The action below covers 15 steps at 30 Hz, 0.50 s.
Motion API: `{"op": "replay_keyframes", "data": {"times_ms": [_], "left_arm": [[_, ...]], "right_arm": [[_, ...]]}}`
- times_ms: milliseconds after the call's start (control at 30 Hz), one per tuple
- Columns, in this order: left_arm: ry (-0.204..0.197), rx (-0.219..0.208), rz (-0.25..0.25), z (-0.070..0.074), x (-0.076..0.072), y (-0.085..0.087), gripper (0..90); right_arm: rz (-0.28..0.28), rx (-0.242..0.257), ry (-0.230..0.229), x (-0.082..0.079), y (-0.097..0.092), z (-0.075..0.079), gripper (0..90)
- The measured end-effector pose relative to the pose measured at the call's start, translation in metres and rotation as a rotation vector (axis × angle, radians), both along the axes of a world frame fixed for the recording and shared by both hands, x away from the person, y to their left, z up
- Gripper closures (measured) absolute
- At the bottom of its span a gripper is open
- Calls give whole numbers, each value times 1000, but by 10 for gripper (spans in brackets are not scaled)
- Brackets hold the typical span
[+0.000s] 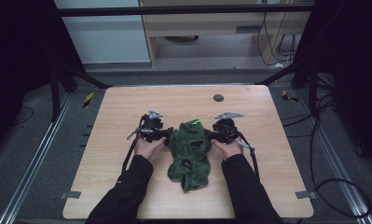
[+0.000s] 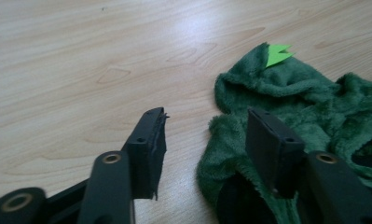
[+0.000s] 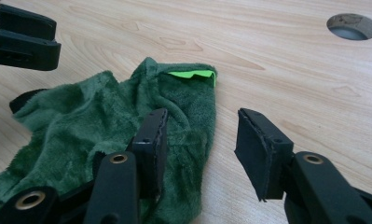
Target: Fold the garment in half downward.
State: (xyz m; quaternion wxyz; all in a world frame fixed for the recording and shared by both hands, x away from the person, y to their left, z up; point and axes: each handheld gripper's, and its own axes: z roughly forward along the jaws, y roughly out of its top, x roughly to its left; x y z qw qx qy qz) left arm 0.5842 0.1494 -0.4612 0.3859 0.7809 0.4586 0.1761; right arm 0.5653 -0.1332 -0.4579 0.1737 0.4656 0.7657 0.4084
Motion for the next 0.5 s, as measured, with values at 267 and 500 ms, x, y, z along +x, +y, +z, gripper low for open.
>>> {"op": "replay_keyframes", "data": {"times_ms": [267,500], "left_arm": [[17,17,-17,-10,5,-7,517],[54,36,-33,-19,11,-11,532]], "right_arm": [[-2,-4,29,6,3,-10,548],[11,-19,51,7,5,-17,553]]}}
